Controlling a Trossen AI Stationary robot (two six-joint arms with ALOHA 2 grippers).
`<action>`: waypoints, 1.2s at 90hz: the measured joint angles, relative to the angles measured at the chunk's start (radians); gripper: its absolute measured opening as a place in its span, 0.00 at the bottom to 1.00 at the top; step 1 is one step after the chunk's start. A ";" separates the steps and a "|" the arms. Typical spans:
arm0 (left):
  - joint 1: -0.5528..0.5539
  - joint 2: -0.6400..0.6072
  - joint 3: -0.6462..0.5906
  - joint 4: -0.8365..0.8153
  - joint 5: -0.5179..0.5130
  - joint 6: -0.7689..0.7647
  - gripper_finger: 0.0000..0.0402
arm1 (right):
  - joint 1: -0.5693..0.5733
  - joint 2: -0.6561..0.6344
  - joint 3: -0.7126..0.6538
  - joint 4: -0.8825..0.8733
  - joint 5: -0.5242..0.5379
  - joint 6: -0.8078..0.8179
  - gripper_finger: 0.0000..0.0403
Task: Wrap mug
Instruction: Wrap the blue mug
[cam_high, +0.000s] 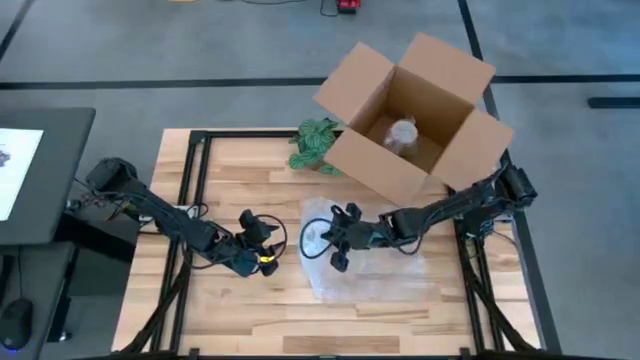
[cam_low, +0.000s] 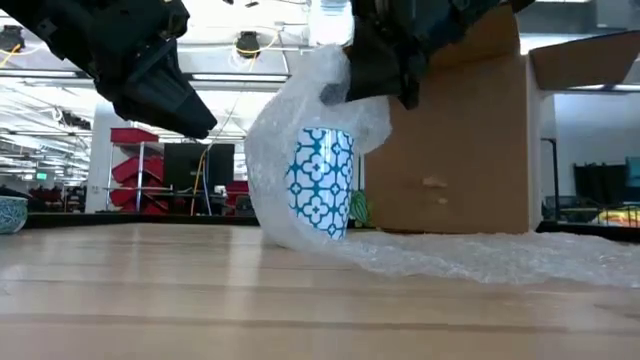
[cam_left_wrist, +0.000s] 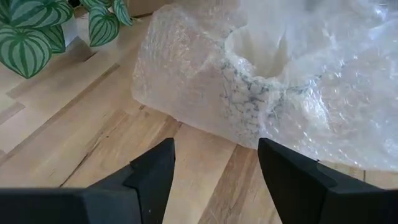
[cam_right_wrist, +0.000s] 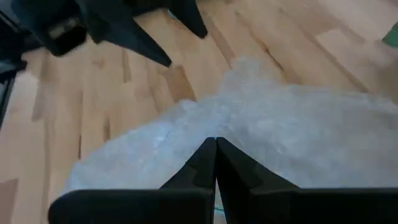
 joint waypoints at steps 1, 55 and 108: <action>0.000 0.000 0.000 0.000 0.000 0.000 0.53 | -0.004 0.004 0.005 -0.005 -0.009 0.005 0.00; 0.000 0.000 0.000 -0.001 0.000 0.003 0.53 | -0.114 0.432 0.581 -0.682 -0.209 -0.040 0.00; 0.000 0.000 0.000 0.000 0.024 0.011 0.53 | -0.110 0.427 0.878 -1.007 -0.257 -0.131 0.00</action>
